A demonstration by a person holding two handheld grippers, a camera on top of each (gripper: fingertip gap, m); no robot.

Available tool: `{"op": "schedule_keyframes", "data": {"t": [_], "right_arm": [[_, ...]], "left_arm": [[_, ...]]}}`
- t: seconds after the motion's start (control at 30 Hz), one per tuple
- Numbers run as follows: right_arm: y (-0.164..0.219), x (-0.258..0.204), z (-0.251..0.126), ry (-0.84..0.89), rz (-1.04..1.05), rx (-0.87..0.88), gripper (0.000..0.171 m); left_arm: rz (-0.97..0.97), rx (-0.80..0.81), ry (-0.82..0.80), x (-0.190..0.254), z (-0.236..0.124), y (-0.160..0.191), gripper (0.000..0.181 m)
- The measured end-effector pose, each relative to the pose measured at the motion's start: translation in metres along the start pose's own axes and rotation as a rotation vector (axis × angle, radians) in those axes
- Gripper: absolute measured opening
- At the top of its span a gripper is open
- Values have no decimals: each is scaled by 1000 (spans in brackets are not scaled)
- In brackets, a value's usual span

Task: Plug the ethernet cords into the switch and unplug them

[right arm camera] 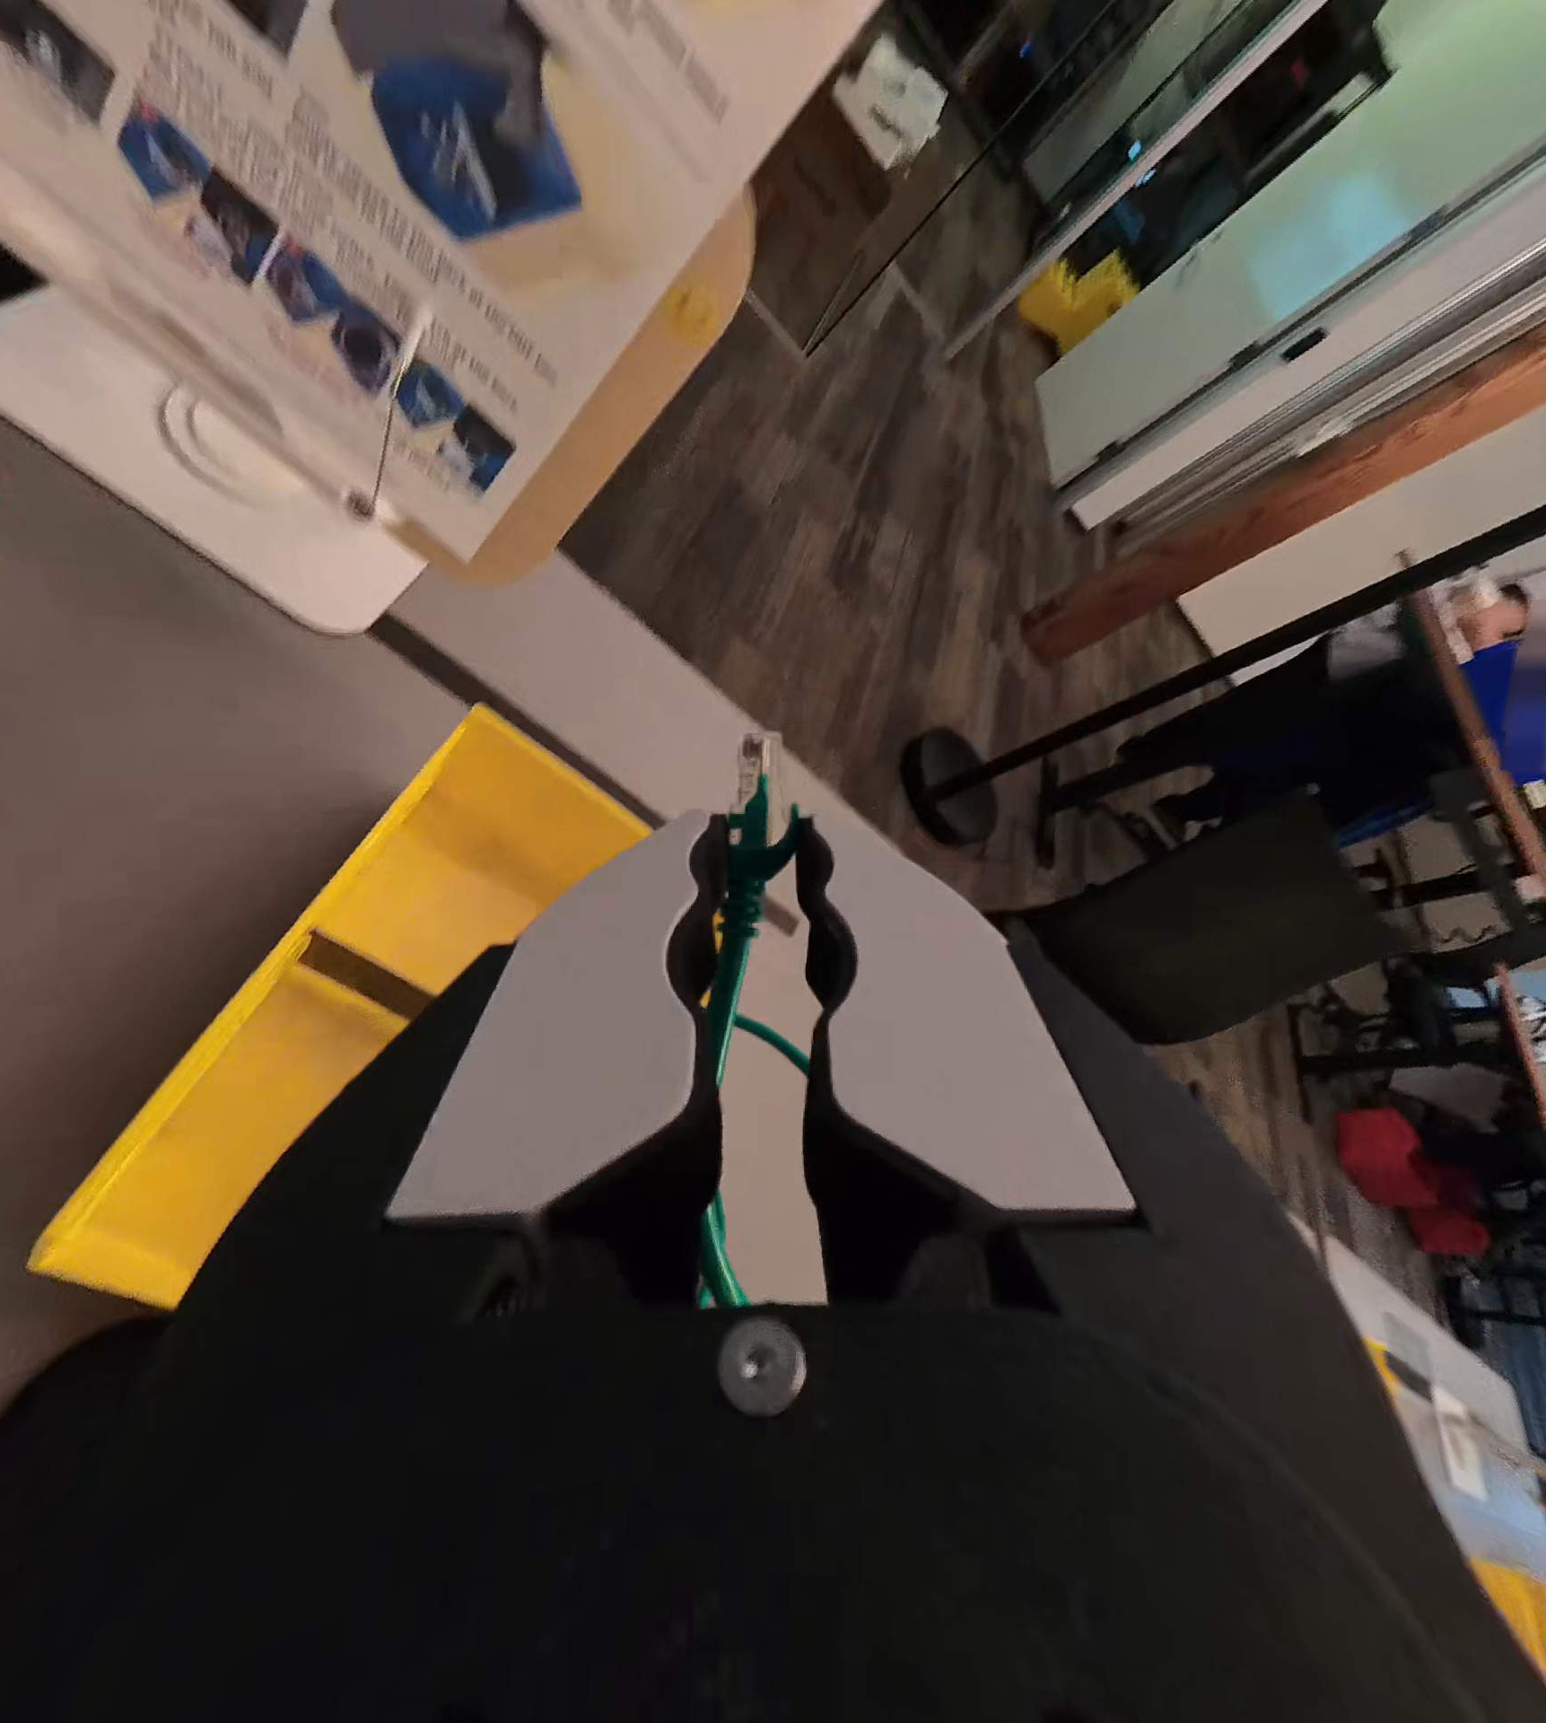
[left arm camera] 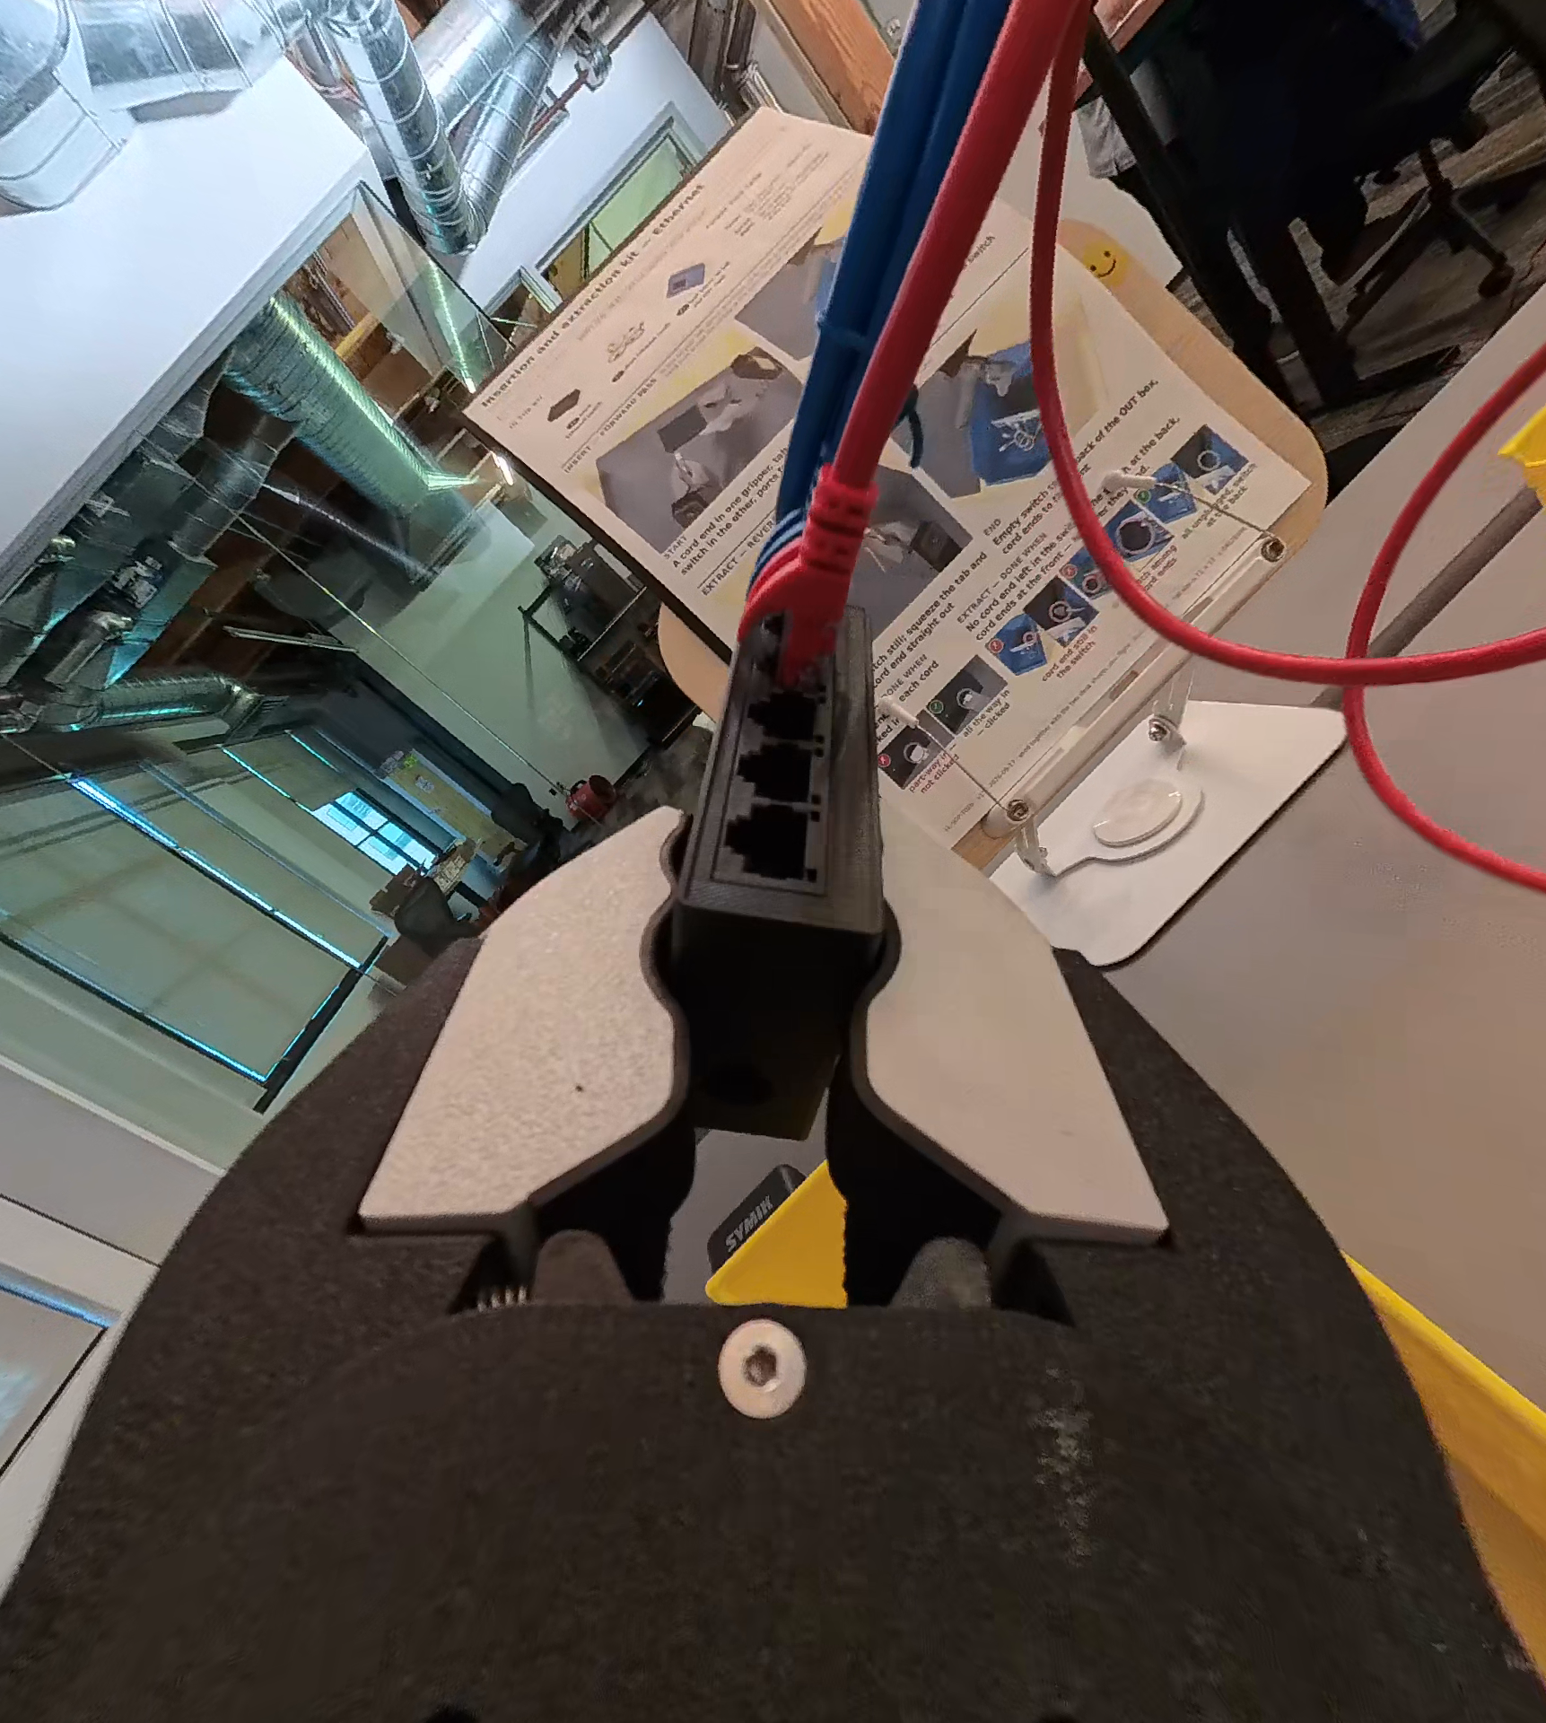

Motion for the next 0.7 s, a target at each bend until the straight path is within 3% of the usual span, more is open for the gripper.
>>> {"op": "schedule_keyframes", "data": {"t": [0.27,0.4,0.7], "right_arm": [[104,-70,31,-221,242,-77,15],[133,-103,50,-322,354,-69,15],[195,-156,87,-442,344,-217,17]], "left_arm": [[18,-4,5,3,1,-3,29],[32,-7,9,6,2,-4,30],[70,-27,50,21,10,-5,30]]}}
Point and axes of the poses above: each gripper's, where its closed fingertips meet, z out along the fingers, y out of its underside, x = y × z across the jaws, the point moved 7 cm from there along -z, back along the fingers, and after that the axes turned 14 degrees about x, right-handed, at the moved point
